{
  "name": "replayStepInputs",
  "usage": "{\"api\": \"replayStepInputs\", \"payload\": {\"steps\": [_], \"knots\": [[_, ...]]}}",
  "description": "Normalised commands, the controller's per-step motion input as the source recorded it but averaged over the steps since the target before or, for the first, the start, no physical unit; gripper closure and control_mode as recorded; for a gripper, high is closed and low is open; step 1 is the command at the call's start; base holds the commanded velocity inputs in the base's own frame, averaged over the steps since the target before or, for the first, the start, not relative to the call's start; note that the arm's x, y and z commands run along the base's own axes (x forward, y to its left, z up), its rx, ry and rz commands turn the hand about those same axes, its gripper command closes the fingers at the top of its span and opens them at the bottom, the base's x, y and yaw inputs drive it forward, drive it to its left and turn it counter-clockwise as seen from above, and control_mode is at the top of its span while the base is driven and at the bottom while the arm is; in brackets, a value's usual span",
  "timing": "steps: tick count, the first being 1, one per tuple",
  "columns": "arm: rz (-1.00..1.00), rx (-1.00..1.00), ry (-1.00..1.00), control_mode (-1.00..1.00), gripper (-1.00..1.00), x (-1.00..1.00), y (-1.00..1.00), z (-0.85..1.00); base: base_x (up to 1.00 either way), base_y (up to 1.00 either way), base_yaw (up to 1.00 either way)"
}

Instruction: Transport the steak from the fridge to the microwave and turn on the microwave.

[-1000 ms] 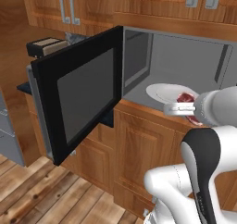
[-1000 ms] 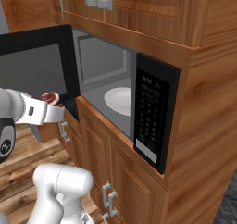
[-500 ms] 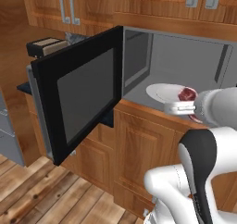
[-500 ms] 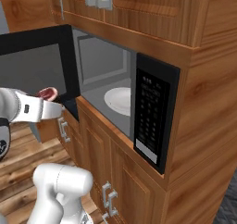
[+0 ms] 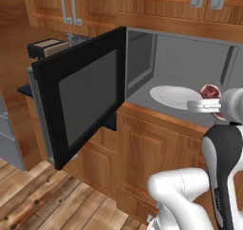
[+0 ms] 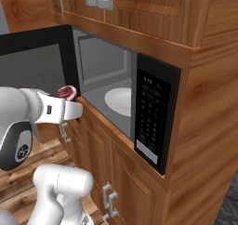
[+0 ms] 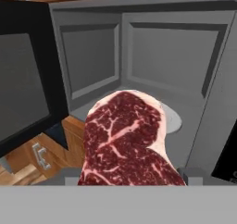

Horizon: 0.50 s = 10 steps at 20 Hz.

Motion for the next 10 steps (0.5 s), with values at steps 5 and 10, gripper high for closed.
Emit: {"api": "replayStepInputs", "payload": {"steps": [5,10], "knots": [[-0.06,0.00,0.14,-1.00,1.00,0.64,-0.07,-0.05,0.00,0.00,0.00],[-0.15,-0.01,0.09,-1.00,1.00,0.80,0.07,-0.19,0.00,0.00,0.00]]}}
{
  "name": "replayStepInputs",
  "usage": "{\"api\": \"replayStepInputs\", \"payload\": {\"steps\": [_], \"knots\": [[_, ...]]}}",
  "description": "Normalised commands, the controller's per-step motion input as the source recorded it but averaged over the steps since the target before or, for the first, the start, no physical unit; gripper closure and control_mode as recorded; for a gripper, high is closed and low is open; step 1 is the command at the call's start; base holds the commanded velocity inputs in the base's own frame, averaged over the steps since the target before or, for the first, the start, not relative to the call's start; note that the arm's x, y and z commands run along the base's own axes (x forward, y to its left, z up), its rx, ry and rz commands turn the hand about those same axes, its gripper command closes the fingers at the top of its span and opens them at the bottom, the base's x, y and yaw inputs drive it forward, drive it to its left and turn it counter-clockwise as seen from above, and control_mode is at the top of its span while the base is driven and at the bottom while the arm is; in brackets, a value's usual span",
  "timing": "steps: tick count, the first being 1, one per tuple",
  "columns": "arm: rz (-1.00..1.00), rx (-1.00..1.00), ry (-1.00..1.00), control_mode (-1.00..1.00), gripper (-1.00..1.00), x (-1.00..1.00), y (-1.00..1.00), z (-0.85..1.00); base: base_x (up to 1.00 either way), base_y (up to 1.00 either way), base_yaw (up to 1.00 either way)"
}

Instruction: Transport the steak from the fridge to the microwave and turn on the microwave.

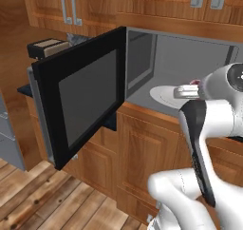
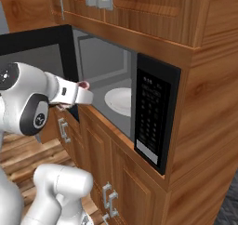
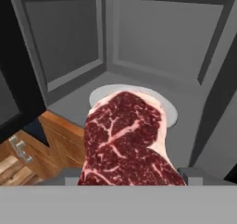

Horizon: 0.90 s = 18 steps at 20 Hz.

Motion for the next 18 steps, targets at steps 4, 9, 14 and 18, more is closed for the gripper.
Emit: {"api": "replayStepInputs", "payload": {"steps": [4,9,14,18], "knots": [[-0.16,-0.04,0.02,-1.00,1.00,0.41,-0.01,-0.41,0.00,0.00,0.00],[-0.13,-0.02,0.00,-1.00,1.00,0.48,-0.03,-0.30,0.00,0.00,0.00],[-0.03,0.00,0.00,-1.00,1.00,0.60,-0.14,-0.22,0.00,0.00,0.00],[0.00,0.00,0.00,-1.00,1.00,0.36,-0.37,-0.22,0.00,0.00,0.00]]}}
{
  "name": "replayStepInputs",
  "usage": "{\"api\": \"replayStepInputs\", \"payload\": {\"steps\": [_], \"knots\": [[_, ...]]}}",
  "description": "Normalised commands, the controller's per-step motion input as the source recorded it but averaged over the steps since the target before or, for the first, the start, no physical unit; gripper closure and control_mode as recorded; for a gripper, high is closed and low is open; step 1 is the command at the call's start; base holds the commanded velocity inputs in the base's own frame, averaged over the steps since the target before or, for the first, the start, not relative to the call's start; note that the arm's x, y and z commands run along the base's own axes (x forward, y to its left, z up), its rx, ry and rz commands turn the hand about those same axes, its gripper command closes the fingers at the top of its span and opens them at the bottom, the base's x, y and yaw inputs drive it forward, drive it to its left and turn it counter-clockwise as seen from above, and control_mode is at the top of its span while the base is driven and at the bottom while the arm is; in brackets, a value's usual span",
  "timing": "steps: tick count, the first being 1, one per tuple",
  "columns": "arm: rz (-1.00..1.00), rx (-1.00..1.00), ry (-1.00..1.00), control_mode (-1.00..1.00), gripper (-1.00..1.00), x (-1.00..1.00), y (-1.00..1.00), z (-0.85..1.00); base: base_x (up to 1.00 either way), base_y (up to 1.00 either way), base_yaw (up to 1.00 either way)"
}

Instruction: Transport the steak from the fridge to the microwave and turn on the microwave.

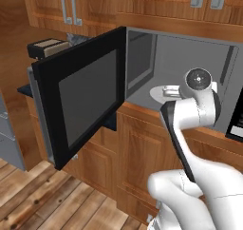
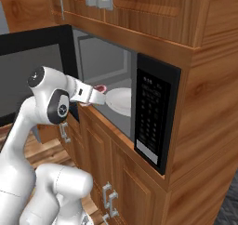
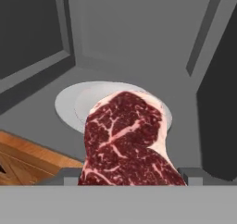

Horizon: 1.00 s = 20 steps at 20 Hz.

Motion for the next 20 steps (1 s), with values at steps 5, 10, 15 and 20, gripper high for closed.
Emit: {"api": "replayStepInputs", "payload": {"steps": [5,10,15,20], "knots": [[0.00,0.00,0.01,-1.00,1.00,0.30,-0.33,-0.20,0.00,0.00,0.00],[0.00,0.00,0.05,-1.00,1.00,0.37,-0.19,-0.19,0.00,0.00,0.00],[0.00,0.01,0.07,-1.00,1.00,0.43,-0.21,-0.12,0.00,0.00,0.00],[0.00,0.01,0.09,-1.00,1.00,0.48,-0.21,-0.18,0.00,0.00,0.00]]}}
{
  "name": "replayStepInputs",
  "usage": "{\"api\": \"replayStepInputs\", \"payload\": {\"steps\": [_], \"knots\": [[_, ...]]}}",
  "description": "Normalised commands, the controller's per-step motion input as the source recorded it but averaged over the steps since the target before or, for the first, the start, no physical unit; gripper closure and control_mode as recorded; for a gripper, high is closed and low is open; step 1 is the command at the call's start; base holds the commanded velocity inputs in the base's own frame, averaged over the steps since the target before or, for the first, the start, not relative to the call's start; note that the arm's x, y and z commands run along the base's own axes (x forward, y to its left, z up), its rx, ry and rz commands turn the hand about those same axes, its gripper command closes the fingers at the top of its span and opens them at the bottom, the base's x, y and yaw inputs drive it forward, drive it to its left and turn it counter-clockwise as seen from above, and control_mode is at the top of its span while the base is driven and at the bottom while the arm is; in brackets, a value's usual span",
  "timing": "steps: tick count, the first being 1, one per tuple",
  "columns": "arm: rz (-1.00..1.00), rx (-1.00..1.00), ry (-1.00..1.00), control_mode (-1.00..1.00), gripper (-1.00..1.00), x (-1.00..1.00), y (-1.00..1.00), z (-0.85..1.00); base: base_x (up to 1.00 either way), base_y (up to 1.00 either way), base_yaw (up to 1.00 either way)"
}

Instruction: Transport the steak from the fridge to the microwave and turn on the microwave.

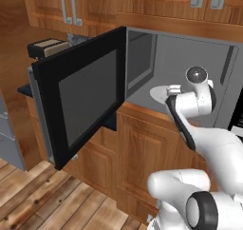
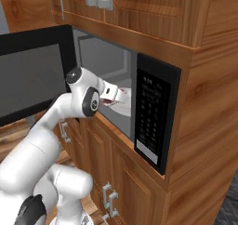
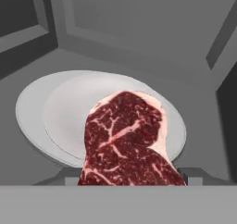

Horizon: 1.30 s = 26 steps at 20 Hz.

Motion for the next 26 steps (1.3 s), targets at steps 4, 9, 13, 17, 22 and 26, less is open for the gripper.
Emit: {"api": "replayStepInputs", "payload": {"steps": [4,9,13,17,22,26], "knots": [[0.00,0.00,0.10,-1.00,1.00,0.56,-0.10,-0.31,0.00,0.00,0.00],[0.00,0.00,0.07,-1.00,1.00,0.57,-0.08,-0.34,0.00,0.00,0.00],[0.00,0.00,0.01,-1.00,1.00,0.48,-0.18,-0.28,0.00,0.00,0.00],[0.00,0.00,0.00,-1.00,1.00,0.46,-0.20,-0.25,0.00,0.00,0.00],[0.00,0.00,0.00,-1.00,1.00,0.44,-0.08,-0.19,0.00,0.00,0.00],[0.00,0.00,0.00,-1.00,-1.00,0.23,-0.11,-0.07,0.00,0.00,0.00]]}}
